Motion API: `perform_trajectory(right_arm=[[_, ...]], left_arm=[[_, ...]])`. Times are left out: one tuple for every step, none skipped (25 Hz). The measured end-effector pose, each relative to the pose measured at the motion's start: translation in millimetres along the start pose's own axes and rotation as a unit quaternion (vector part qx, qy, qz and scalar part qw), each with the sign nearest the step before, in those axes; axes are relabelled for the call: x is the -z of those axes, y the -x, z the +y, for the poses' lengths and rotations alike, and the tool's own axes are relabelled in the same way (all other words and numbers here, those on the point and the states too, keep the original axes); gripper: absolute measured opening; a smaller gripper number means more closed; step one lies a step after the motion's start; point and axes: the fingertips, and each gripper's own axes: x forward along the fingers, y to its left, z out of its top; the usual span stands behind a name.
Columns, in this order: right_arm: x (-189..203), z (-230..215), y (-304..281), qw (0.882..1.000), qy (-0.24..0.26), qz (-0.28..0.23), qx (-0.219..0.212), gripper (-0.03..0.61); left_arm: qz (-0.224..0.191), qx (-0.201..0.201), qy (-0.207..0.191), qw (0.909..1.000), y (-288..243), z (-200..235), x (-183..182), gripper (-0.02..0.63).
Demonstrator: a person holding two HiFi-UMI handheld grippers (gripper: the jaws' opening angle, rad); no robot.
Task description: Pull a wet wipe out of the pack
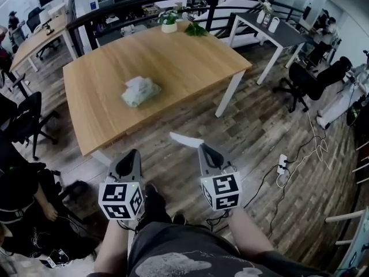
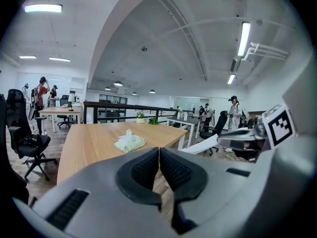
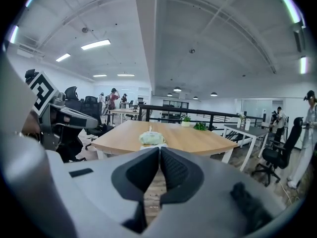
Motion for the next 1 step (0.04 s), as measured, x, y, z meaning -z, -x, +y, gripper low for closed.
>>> perform_trajectory(right_arm=[[0.7, 1.0, 2.2, 1.0, -0.001, 0.001, 0.0, 0.032]], left_arm=[[0.0, 0.0, 0.001, 1.0, 2.3, -1.4, 0.8, 0.015]])
